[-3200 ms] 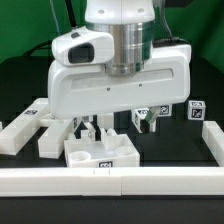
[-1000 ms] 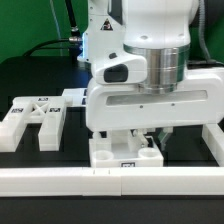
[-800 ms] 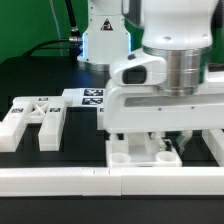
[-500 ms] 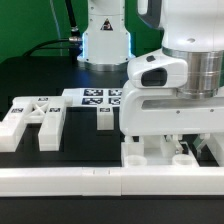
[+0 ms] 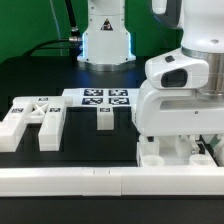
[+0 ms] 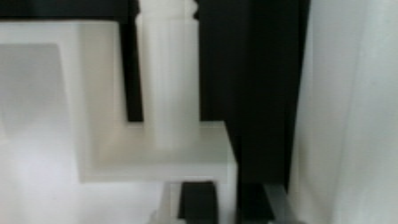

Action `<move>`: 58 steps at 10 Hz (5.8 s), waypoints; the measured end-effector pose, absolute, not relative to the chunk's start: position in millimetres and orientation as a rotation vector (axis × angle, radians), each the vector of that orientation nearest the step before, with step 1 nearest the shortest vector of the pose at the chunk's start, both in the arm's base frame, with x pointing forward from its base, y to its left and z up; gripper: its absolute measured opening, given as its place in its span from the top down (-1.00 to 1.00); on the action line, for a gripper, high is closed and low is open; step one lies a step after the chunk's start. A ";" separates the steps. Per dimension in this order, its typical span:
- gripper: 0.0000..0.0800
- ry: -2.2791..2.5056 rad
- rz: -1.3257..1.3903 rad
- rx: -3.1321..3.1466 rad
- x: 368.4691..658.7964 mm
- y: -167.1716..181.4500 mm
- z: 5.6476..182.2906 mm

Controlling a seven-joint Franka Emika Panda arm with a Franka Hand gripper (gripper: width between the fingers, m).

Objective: Assemble chair

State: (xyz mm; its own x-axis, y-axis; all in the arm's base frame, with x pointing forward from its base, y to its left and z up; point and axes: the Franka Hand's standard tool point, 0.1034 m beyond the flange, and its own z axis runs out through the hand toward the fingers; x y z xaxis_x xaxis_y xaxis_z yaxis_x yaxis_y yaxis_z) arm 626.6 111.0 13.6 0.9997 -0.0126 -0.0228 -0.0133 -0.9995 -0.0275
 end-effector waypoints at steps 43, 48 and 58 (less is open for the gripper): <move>0.28 -0.194 1.424 -2.855 504.6 44.4 5.5; 0.28 -0.193 1.425 -2.854 510.7 46.3 23.9; 0.27 -0.188 0.920 -3.038 564.3 51.0 108.2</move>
Offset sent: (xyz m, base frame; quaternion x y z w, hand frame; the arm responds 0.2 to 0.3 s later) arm -0.0206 -0.0035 0.0321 0.0256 -0.0206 -0.0218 0.9992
